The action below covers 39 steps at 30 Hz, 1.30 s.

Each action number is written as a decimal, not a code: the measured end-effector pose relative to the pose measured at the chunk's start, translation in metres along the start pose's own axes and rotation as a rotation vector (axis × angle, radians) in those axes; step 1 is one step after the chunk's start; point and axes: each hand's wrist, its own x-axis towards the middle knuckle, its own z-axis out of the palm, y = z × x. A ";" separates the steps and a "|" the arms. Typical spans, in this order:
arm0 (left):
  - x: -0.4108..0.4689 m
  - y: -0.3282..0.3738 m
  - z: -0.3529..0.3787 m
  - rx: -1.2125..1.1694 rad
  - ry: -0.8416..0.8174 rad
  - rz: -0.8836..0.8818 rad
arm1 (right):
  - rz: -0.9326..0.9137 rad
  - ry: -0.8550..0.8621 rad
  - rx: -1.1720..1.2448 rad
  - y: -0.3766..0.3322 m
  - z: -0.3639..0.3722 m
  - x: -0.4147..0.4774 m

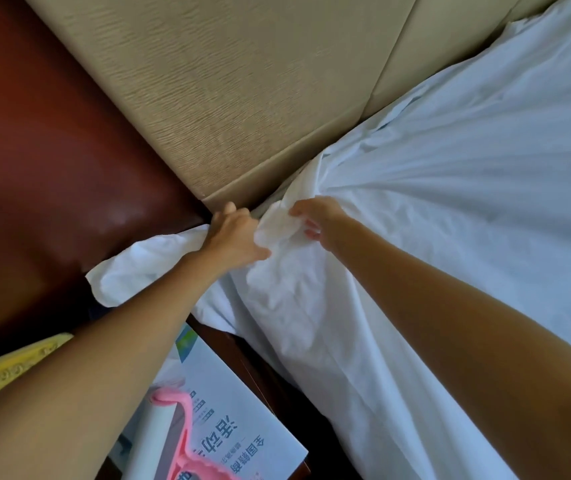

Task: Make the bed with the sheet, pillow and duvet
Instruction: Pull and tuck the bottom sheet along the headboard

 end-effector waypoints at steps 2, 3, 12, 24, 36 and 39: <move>-0.003 0.008 -0.002 -0.088 0.012 0.087 | -0.023 0.010 0.116 0.000 -0.004 -0.002; -0.005 0.012 -0.004 -0.210 -0.028 0.076 | -0.018 0.017 0.213 0.000 -0.006 -0.004; -0.015 -0.006 -0.017 -0.649 -0.458 -0.090 | -0.022 -0.026 0.641 -0.005 -0.023 -0.016; -0.040 -0.025 -0.022 0.320 0.065 0.020 | -0.023 0.062 -0.015 0.005 0.009 -0.022; -0.001 -0.036 0.019 0.275 0.156 -0.129 | -0.065 0.073 0.053 -0.009 0.024 0.018; 0.002 -0.038 0.024 0.298 0.206 -0.150 | -0.060 0.084 0.071 -0.008 0.019 0.029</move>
